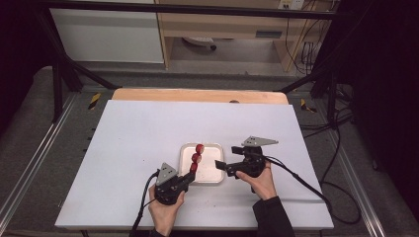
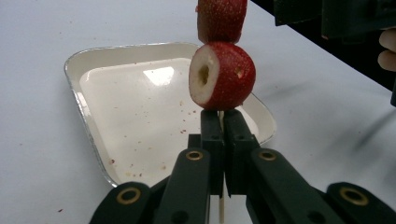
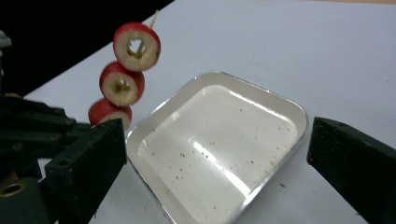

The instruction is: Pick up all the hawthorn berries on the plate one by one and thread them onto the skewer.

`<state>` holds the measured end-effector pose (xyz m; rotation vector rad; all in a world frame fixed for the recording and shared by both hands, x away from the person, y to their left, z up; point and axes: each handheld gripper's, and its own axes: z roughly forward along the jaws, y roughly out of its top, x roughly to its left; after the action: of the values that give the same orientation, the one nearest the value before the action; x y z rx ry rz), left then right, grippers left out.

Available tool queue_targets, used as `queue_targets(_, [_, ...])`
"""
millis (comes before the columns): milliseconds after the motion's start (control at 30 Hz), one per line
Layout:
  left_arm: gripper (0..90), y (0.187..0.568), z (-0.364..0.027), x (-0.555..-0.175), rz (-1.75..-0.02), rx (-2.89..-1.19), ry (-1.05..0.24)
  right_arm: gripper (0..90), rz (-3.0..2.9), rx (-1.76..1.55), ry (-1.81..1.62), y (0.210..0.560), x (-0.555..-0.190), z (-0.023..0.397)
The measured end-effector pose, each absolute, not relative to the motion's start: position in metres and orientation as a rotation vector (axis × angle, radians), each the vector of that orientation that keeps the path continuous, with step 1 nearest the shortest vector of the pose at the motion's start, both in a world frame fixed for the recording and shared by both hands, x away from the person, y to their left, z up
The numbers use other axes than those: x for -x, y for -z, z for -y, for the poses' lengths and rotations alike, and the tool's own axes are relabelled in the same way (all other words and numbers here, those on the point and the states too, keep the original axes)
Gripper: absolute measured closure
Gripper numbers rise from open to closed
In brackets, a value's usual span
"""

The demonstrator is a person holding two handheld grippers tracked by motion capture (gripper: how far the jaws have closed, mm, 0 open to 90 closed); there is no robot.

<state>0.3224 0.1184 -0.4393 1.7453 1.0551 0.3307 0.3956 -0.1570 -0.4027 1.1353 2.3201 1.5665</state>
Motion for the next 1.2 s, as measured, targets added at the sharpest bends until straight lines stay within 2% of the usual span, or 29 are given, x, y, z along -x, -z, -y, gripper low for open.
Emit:
queue_targets(267, [88.3, 0.435, -0.127, -0.323, -1.036, -1.791, -0.323, 1.1, -2.393, -1.117, -1.378, 0.414, -0.390, 0.178])
queue_targets(1200, [88.3, 0.395, -0.136, -0.346, -0.978, -1.962, -0.328, 1.7, -2.392, -1.159, -1.236, 0.450, -0.363, 0.246])
